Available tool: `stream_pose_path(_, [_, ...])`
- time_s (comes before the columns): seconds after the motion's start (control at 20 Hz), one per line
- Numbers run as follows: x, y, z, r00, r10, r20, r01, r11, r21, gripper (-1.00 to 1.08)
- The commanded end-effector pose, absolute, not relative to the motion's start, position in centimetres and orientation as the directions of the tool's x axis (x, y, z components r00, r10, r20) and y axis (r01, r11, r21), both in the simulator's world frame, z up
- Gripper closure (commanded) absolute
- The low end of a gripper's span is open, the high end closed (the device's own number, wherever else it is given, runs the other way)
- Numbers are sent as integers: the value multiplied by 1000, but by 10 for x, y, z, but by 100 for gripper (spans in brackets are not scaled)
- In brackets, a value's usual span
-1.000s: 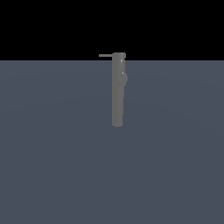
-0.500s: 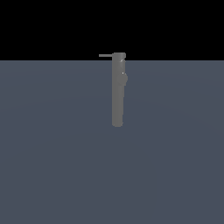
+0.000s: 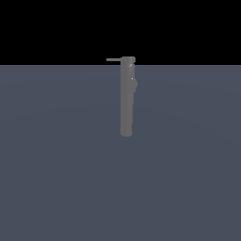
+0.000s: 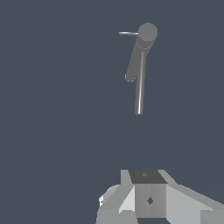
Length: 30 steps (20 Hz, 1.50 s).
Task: Turn on the faucet by rotating a designated handle.
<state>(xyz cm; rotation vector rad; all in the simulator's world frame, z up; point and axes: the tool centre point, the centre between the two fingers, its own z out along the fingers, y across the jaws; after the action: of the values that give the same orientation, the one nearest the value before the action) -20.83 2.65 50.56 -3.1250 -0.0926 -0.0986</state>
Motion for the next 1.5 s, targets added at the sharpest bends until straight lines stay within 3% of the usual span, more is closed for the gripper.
stream_pose_path(0.0, [-193,27,503,997,55,60,56,-998,-11,108])
stream_pose_path(0.7, [-80,26,465,999,31,38,31,-1000,-6,108])
stream_pose_path(1.45, [35,25,377,1000,4,15,4,-1000,-2,108])
